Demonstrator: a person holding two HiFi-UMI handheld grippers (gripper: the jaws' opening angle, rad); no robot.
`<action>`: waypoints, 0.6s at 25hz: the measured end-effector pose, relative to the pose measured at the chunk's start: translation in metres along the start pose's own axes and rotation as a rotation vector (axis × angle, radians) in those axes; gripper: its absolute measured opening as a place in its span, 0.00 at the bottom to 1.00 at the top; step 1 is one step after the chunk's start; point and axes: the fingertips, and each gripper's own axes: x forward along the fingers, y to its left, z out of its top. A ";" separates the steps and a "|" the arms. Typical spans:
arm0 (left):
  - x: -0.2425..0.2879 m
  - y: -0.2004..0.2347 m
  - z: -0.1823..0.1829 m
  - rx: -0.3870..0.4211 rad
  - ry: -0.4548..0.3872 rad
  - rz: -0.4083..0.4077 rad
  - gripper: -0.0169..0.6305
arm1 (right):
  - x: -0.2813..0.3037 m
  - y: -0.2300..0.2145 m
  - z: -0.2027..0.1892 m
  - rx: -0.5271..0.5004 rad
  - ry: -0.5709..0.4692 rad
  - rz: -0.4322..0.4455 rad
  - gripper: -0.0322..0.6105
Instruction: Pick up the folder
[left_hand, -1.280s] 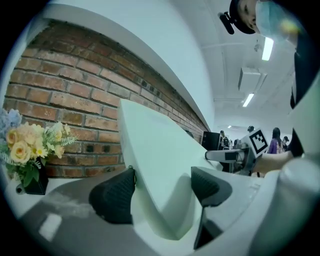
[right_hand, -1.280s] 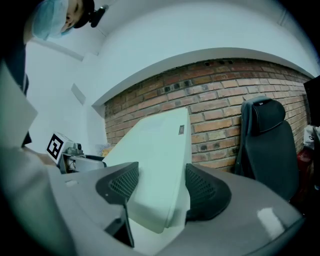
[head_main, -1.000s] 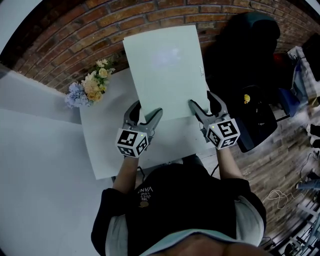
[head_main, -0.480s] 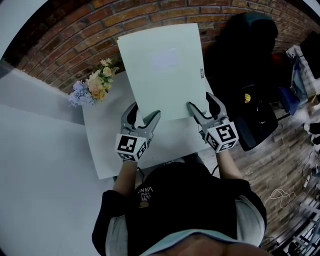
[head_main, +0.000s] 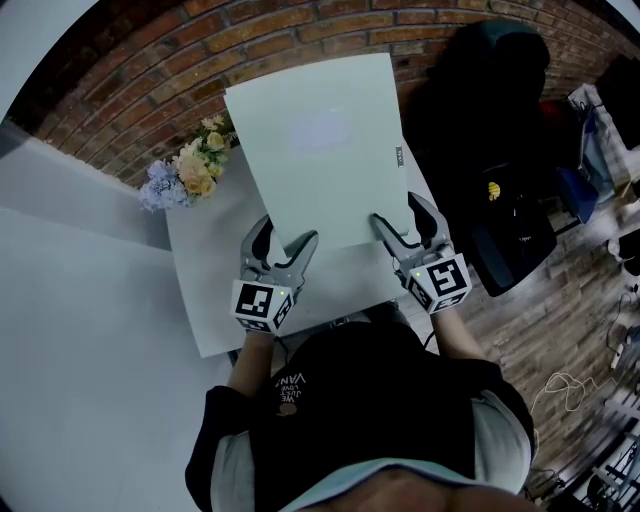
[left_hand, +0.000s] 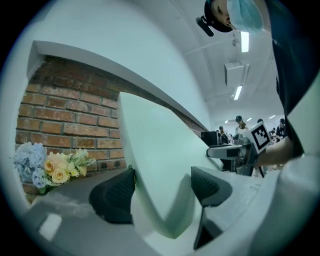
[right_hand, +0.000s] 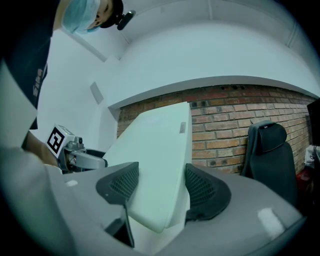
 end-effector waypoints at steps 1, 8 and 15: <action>-0.002 -0.001 -0.001 0.005 0.000 -0.002 0.58 | -0.002 0.002 -0.002 0.001 -0.002 -0.003 0.49; -0.018 -0.007 -0.009 0.016 0.005 0.013 0.58 | -0.014 0.014 -0.008 -0.004 0.021 -0.013 0.49; -0.030 -0.012 -0.016 0.023 0.006 0.023 0.58 | -0.022 0.026 -0.014 -0.008 0.002 -0.005 0.49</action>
